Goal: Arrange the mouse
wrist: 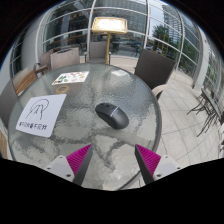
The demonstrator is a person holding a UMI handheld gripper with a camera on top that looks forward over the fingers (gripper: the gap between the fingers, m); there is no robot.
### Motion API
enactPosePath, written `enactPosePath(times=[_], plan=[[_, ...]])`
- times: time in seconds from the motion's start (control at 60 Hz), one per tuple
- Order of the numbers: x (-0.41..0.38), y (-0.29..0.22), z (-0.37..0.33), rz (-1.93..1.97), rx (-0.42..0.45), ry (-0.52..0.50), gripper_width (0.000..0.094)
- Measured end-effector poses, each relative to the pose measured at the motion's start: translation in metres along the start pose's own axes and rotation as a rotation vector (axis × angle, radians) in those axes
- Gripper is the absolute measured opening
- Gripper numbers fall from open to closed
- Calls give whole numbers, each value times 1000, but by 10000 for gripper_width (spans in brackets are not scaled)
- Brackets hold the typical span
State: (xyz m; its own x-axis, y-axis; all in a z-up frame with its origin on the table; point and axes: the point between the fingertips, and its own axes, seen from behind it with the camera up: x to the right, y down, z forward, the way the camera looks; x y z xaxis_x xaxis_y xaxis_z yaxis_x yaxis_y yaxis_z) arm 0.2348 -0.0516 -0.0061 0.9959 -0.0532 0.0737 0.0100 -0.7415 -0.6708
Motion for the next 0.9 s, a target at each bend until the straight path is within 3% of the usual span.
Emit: enactPosePath(times=[0.267, 0.483, 0.583, 0.667, 0.817, 0.9], plan=[[17, -72, 76, -36, 9, -45, 869], [35, -104, 111, 17, -6, -53, 832], [37, -109, 119, 58, -10, -61, 700], [36, -113, 122, 51, -4, -63, 510], [36, -114, 123, 64, -16, -58, 414], [37, -113, 122, 73, -70, -49, 321]])
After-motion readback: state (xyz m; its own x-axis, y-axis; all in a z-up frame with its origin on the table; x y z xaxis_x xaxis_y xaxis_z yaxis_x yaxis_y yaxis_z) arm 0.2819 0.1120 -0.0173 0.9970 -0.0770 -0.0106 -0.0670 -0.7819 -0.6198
